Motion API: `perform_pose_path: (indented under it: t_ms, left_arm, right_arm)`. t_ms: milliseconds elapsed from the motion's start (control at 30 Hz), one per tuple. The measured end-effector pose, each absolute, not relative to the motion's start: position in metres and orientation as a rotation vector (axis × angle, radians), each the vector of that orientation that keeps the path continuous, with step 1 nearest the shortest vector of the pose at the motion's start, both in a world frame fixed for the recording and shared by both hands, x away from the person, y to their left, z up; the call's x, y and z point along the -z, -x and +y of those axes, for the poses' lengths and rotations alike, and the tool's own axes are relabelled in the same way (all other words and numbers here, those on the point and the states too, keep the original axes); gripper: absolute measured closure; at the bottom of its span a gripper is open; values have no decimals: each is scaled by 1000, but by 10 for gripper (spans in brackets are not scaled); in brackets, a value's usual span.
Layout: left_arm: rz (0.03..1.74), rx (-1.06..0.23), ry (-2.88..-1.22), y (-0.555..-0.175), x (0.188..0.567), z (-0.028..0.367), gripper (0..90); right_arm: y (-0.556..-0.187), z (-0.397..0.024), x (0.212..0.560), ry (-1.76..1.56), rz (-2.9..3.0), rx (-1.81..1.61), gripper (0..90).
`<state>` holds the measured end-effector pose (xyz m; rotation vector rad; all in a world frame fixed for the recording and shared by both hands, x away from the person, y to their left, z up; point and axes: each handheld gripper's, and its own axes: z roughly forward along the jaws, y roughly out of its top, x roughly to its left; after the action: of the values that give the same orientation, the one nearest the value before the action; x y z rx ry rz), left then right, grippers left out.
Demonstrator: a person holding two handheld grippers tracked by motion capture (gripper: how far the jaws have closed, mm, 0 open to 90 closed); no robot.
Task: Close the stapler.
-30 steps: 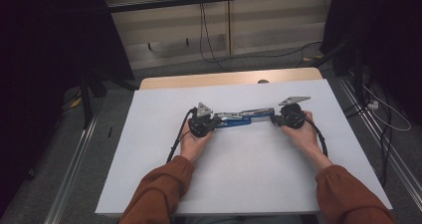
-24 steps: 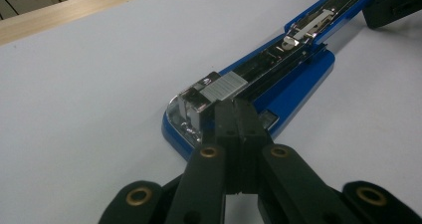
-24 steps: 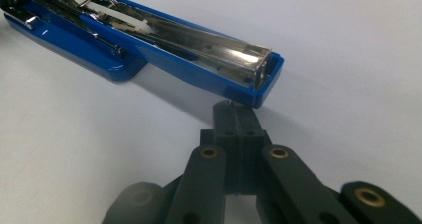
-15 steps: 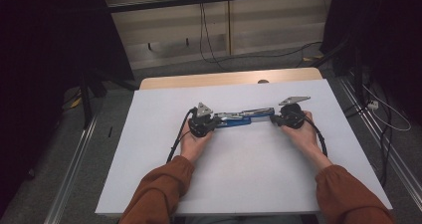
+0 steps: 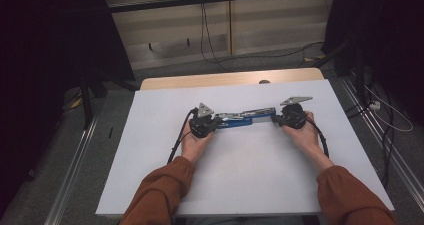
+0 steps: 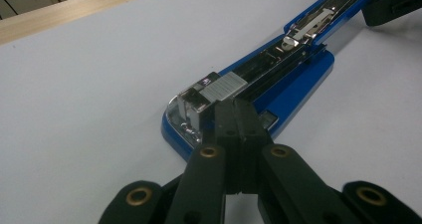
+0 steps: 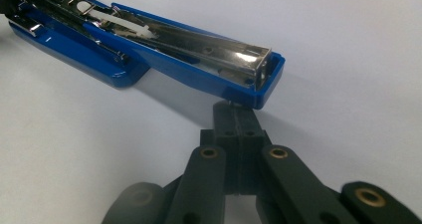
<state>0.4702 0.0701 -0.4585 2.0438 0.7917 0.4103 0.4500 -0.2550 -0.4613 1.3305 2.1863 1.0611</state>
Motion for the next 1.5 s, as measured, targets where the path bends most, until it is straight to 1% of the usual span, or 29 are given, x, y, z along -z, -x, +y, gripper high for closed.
perform_pose_path:
  t_ms: [1500]
  left_arm:
    - [795, -404, -2038, -471, 459, 72, 900]
  right_arm:
    - [-448, -250, 454, -1312, 2143, -1141, 900]
